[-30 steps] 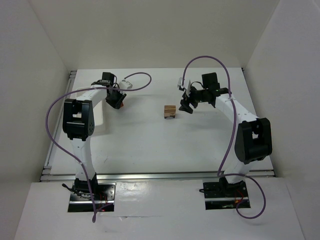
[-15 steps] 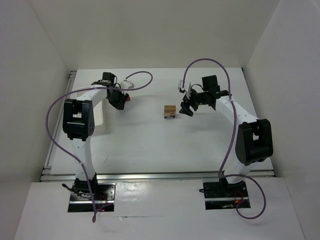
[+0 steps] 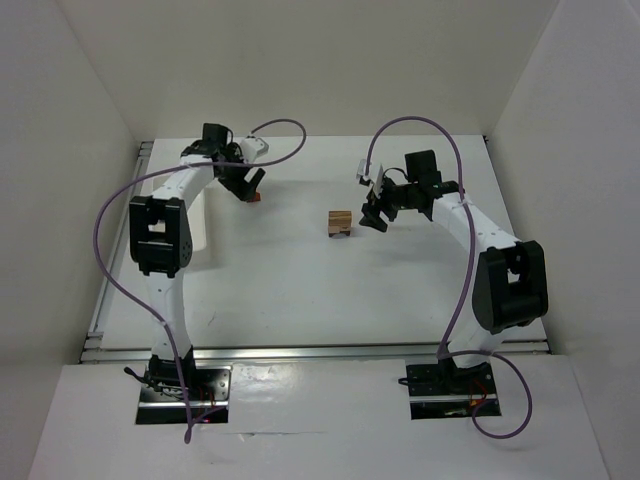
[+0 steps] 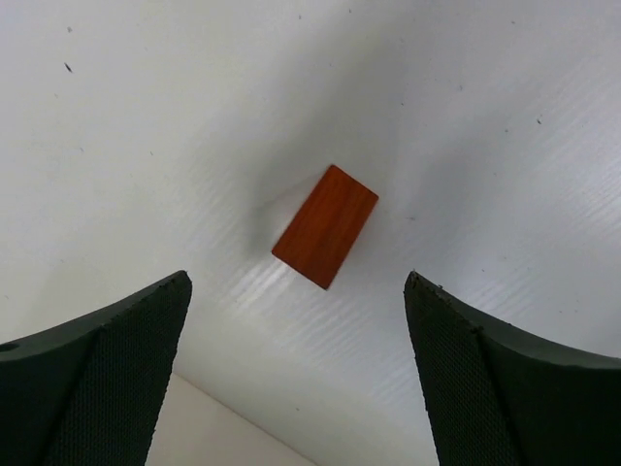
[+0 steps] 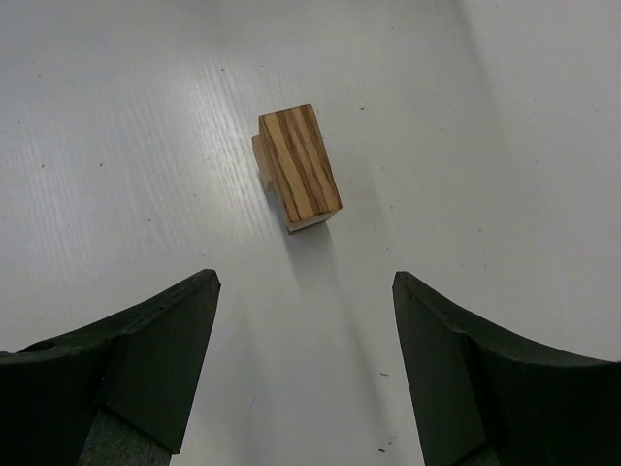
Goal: Build the wood block tower
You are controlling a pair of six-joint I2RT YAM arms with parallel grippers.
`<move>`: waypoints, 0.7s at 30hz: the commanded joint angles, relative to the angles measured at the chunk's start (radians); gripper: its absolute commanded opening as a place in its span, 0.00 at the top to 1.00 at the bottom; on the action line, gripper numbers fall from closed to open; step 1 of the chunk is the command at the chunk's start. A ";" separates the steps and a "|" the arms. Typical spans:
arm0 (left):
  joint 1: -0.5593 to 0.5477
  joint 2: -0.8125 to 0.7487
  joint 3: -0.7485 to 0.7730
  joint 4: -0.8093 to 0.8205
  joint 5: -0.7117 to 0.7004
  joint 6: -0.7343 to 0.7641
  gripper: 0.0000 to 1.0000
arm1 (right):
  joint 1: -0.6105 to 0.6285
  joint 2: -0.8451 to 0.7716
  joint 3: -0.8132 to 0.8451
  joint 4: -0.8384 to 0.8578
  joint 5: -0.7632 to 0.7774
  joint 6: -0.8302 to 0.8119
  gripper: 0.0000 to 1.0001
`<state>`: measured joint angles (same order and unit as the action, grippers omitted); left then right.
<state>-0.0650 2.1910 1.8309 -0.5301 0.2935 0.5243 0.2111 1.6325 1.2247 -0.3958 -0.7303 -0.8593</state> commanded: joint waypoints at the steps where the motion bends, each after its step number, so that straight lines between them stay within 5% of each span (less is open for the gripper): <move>1: -0.001 0.085 0.097 -0.079 0.056 0.089 0.06 | -0.006 -0.054 0.002 0.021 0.009 0.006 0.20; 8: -0.013 0.122 0.128 -0.093 0.088 0.126 0.24 | -0.006 -0.054 0.012 0.012 0.029 0.006 0.20; 21: -0.044 0.161 0.119 -0.067 0.039 0.128 0.38 | -0.006 -0.045 0.032 -0.029 0.048 0.025 0.20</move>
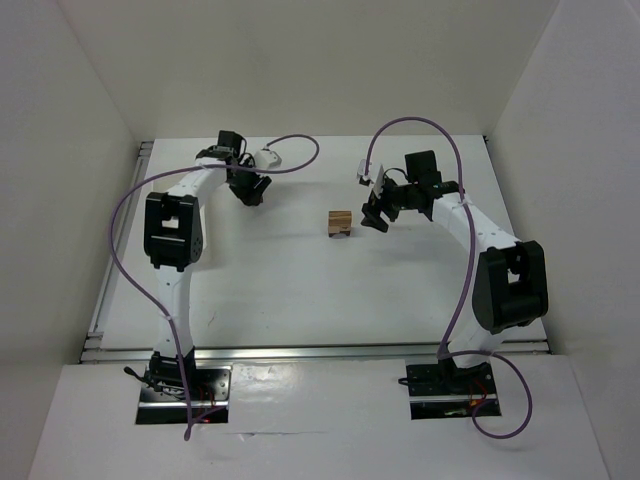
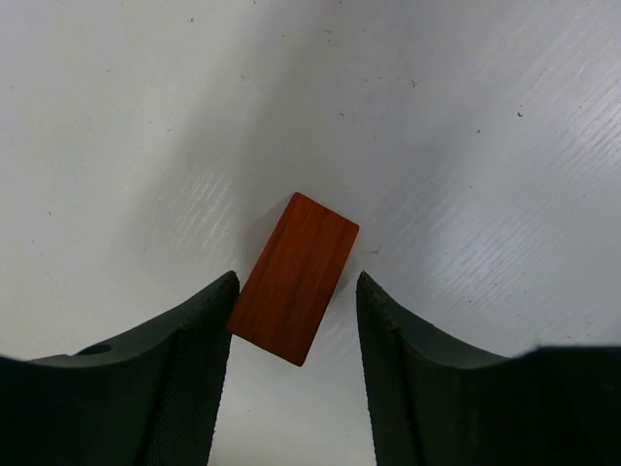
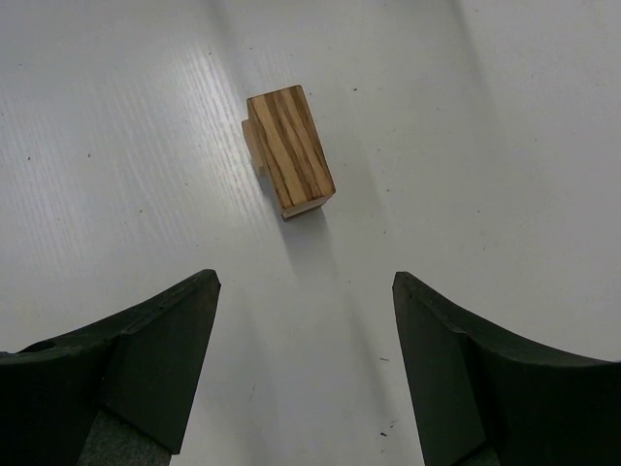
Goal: Build the wood block tower
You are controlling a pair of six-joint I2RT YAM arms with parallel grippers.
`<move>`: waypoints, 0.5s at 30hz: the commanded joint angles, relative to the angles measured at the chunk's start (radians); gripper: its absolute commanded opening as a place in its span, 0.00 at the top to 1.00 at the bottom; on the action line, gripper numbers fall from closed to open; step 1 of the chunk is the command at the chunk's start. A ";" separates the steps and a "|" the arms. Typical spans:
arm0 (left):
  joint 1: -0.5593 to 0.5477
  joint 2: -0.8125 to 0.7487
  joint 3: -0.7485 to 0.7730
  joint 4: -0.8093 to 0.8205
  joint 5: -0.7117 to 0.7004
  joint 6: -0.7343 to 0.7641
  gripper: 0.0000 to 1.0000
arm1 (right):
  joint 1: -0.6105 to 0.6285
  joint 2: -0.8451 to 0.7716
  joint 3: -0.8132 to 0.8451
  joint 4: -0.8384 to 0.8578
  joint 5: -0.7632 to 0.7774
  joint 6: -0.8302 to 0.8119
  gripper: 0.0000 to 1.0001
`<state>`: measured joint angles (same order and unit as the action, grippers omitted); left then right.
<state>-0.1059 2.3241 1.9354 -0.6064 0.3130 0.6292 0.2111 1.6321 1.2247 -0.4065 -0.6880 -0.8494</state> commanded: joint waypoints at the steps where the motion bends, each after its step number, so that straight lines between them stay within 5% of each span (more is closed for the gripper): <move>1: -0.003 0.027 0.014 0.010 0.008 0.023 0.42 | -0.006 -0.044 0.032 -0.018 0.005 0.015 0.20; 8: -0.012 0.005 -0.016 0.010 0.008 0.023 0.62 | -0.006 -0.063 0.012 -0.008 0.016 0.024 0.20; 15: -0.012 -0.074 -0.067 0.010 0.099 0.000 0.70 | -0.006 -0.072 -0.008 0.021 0.016 0.033 0.20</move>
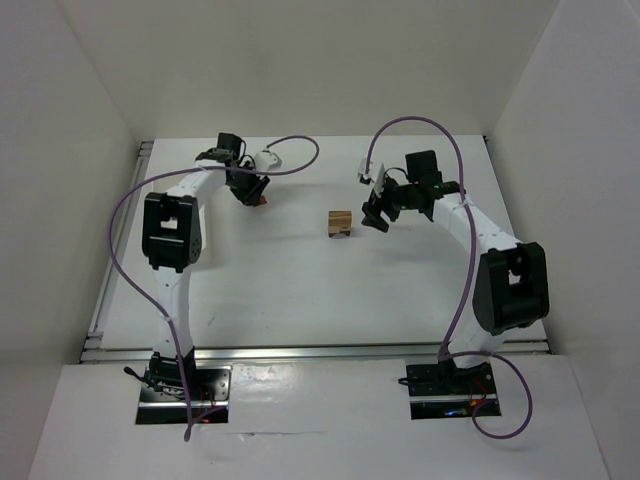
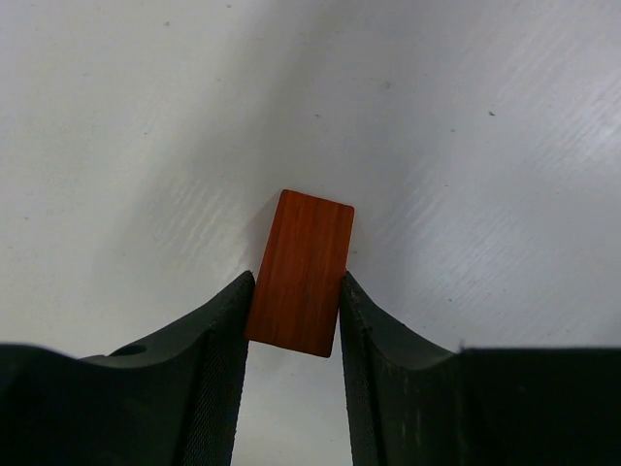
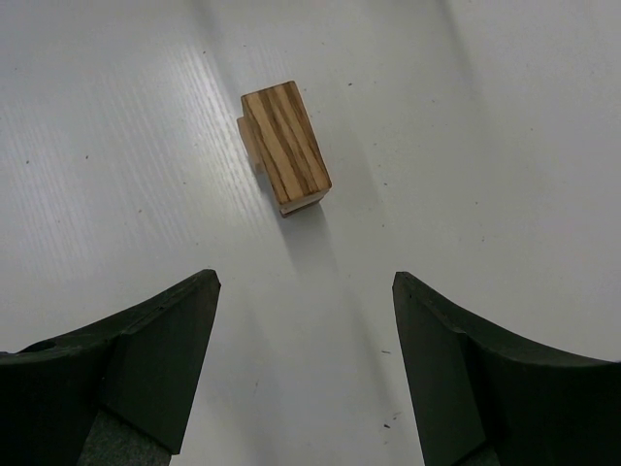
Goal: Build the wood block tower
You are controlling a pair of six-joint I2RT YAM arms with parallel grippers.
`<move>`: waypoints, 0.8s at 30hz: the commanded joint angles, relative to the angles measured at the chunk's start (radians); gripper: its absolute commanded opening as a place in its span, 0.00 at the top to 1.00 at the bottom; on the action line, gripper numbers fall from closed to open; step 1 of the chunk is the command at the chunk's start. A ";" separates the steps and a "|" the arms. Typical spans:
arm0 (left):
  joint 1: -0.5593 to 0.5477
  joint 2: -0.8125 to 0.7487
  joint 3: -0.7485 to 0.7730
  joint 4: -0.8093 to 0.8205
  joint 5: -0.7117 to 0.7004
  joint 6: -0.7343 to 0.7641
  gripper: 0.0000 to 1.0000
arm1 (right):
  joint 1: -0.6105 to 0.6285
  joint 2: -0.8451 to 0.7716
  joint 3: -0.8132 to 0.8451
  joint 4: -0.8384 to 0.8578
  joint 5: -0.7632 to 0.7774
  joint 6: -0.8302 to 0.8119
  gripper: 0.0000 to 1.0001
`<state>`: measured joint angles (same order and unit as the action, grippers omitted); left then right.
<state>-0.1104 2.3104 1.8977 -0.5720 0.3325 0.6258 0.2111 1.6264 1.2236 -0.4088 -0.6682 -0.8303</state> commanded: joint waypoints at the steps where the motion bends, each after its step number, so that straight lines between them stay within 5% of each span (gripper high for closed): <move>1: -0.008 -0.071 -0.038 -0.025 0.100 -0.017 0.71 | -0.006 -0.075 -0.007 0.042 -0.004 0.051 0.20; 9: 0.052 -0.245 -0.201 0.104 0.557 -0.204 0.79 | -0.006 -0.198 -0.206 0.542 -0.024 0.381 0.20; 14: 0.095 -0.390 -0.371 0.349 0.626 -0.470 0.95 | -0.006 -0.198 -0.228 0.642 -0.024 0.564 0.20; 18: 0.106 -0.523 -0.615 0.795 0.770 -0.863 0.95 | -0.006 -0.207 -0.326 0.870 -0.106 0.789 0.21; 19: 0.106 -0.546 -0.671 1.057 0.784 -0.958 0.95 | -0.006 -0.221 -0.352 0.942 -0.137 0.854 0.21; 21: 0.081 -0.604 -0.825 1.327 0.739 -1.241 0.96 | -0.006 -0.221 -0.424 1.160 -0.168 1.033 0.21; 24: 0.040 -0.635 -0.911 1.598 0.680 -1.418 1.00 | 0.004 -0.178 -0.452 1.350 -0.206 1.211 0.22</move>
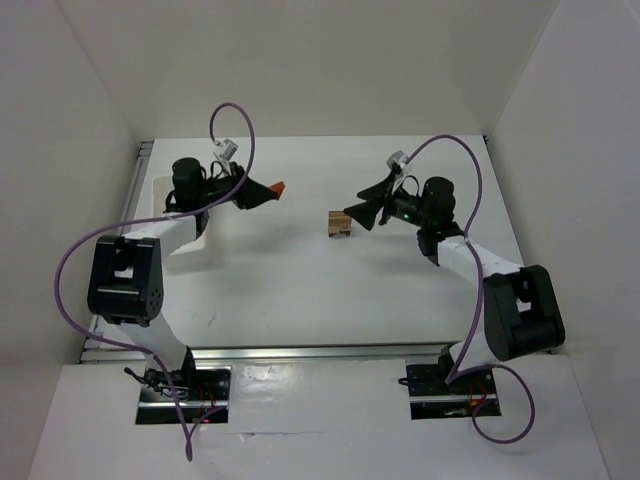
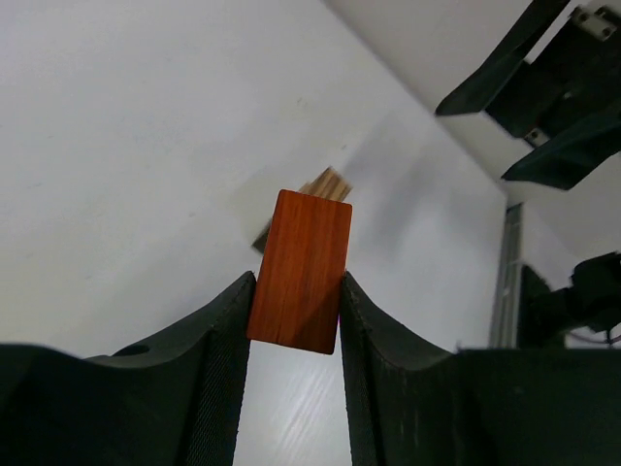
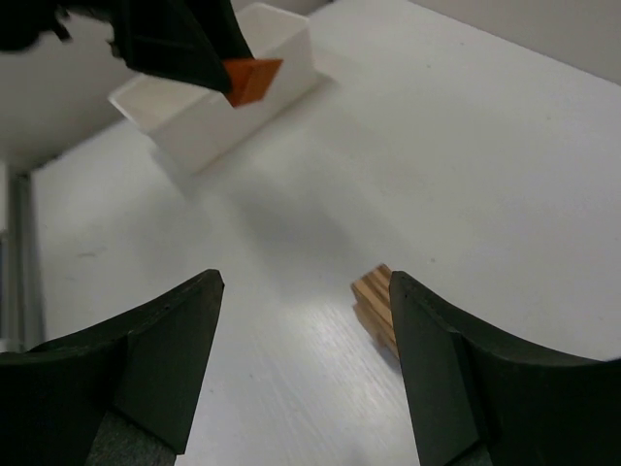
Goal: Build the wood block tower
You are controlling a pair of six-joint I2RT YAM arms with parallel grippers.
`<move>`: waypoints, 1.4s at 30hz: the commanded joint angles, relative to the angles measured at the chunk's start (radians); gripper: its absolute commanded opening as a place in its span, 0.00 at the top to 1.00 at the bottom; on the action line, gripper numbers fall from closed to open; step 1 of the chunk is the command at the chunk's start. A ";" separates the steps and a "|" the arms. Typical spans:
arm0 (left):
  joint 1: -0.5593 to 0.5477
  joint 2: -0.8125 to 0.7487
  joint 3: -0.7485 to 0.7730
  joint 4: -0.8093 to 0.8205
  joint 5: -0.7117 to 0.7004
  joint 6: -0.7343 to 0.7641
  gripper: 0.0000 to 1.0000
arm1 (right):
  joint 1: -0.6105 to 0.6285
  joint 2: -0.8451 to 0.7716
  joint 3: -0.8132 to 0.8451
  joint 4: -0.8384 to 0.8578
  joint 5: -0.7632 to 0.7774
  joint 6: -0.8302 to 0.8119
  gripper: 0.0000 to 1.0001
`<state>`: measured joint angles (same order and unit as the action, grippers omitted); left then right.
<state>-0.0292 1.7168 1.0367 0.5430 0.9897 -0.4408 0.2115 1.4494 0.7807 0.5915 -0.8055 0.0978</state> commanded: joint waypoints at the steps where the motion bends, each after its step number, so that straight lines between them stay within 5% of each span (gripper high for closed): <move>1: -0.060 -0.057 -0.050 0.511 0.011 -0.363 1.00 | 0.003 0.018 -0.009 0.376 -0.069 0.319 0.24; 4: -0.141 -0.106 -0.087 0.508 -0.072 -0.363 1.00 | 0.054 0.032 -0.009 0.464 -0.028 0.426 0.24; 14: -0.301 -0.158 -0.237 0.882 -0.359 -0.466 1.00 | 0.127 0.065 -0.064 0.657 0.144 0.629 0.25; 29: -0.330 -0.049 -0.218 1.077 -0.315 -0.570 1.00 | 0.127 0.163 0.001 0.818 0.034 0.726 0.32; 42: -0.350 -0.031 -0.175 1.031 -0.260 -0.561 1.00 | 0.127 0.236 0.002 0.962 0.034 0.796 0.38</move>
<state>-0.3664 1.6859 0.8162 1.2640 0.6914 -1.0199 0.3416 1.6730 0.7460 1.2877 -0.7673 0.8749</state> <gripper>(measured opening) 0.449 0.623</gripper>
